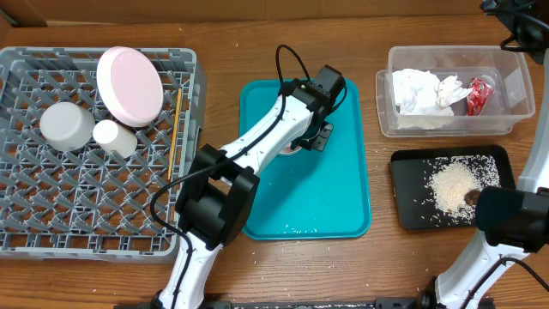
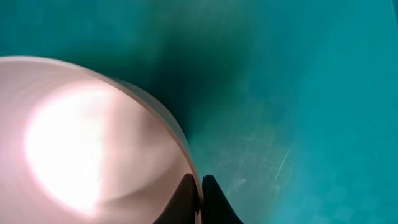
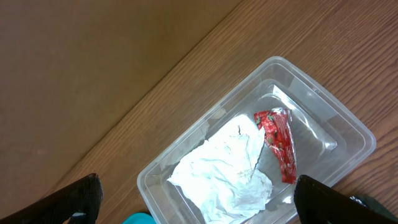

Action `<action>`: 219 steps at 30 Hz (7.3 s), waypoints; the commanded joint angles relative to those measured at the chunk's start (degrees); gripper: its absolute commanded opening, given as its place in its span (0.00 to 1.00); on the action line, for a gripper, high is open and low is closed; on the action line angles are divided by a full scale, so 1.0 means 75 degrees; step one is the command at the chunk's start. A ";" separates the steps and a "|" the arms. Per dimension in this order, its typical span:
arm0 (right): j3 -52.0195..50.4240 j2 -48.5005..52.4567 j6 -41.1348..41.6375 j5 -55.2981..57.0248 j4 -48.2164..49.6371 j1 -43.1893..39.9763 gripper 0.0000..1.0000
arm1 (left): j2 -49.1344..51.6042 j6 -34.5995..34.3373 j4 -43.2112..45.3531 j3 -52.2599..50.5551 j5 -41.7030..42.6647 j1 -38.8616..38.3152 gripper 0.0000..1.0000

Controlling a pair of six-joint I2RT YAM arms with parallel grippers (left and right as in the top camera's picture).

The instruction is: Sort waste into correct bins and load items into the dishwasher

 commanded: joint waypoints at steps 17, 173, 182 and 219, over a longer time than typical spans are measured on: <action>0.0087 -0.0050 0.0000 0.0020 0.0041 -0.0017 1.00 | -0.2320 -0.1189 -0.2827 0.3695 0.0551 0.2981 0.04; 0.0087 -0.0050 0.0000 0.0020 0.0041 -0.0017 1.00 | -0.7781 -0.2186 -0.3891 -0.4503 0.2891 0.7807 1.00; 0.0087 -0.0050 0.0000 0.0020 0.0041 -0.0017 1.00 | -0.7650 -0.2192 -0.3829 -0.4552 0.2602 0.7711 0.99; 0.0087 -0.0050 0.0000 0.0020 0.0038 -0.0017 1.00 | -1.3187 0.2084 0.9448 -1.3712 0.2130 0.5263 1.00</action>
